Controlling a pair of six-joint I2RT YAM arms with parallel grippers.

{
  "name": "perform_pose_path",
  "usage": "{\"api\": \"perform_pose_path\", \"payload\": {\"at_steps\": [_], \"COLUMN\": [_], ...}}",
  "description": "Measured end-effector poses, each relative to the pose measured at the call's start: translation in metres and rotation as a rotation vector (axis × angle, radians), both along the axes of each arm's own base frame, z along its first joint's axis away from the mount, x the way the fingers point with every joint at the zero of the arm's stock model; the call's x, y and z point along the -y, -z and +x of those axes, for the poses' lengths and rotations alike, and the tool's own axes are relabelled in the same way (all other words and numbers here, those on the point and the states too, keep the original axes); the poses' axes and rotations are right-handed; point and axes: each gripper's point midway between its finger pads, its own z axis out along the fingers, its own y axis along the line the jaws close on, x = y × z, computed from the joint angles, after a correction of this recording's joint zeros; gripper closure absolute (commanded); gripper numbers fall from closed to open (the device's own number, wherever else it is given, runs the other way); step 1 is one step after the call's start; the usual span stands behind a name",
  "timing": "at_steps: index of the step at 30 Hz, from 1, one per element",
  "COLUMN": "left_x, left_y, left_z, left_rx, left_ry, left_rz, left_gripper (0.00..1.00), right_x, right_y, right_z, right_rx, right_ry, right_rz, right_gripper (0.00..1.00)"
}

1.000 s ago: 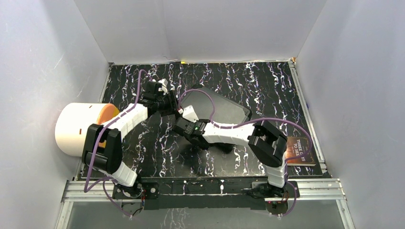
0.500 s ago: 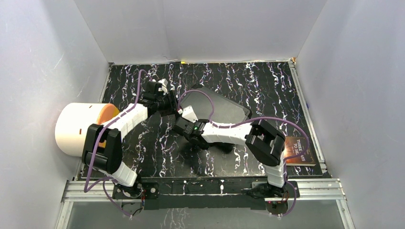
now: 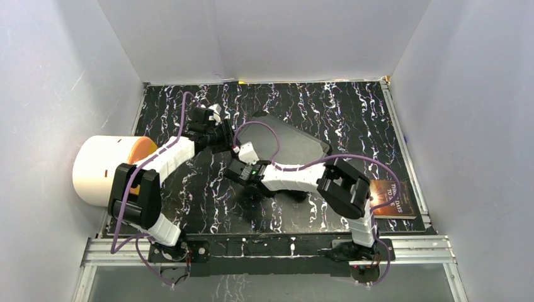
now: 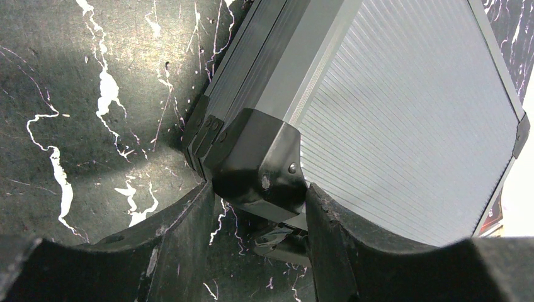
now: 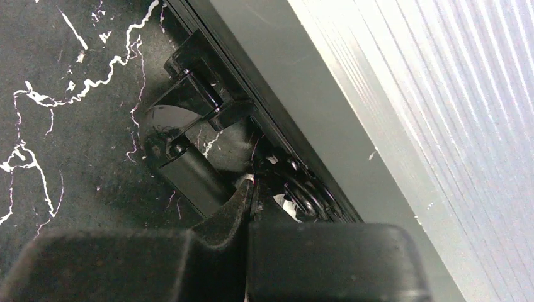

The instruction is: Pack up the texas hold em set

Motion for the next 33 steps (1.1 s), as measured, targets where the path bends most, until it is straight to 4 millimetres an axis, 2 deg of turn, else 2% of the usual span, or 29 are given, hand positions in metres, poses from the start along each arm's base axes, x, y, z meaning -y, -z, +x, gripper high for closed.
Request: {"api": "perform_pose_path", "payload": {"at_steps": [13, 22, 28, 31, 33], "left_x": [0.000, 0.002, 0.004, 0.005, 0.006], "left_y": [0.000, 0.001, -0.001, -0.003, -0.005], "left_z": [0.000, 0.004, 0.007, 0.008, 0.009], "left_rx": [-0.002, 0.000, -0.009, -0.040, -0.071], "left_ry": [0.001, 0.008, 0.015, 0.022, 0.027], "left_rz": [-0.002, -0.006, -0.006, 0.002, 0.008], "left_gripper": [0.69, 0.70, 0.67, 0.63, 0.60], "right_x": [0.001, 0.004, 0.000, -0.002, -0.007], "right_y": [0.001, 0.005, 0.003, -0.007, -0.029], "right_z": [0.002, 0.009, 0.009, 0.009, 0.012], "right_rx": [0.025, 0.094, 0.068, 0.012, 0.001], "right_ry": [0.027, -0.061, -0.155, -0.202, -0.215], "right_rz": [-0.021, -0.070, -0.093, -0.057, 0.005], "right_gripper": [0.96, 0.96, 0.86, 0.83, 0.80]}}
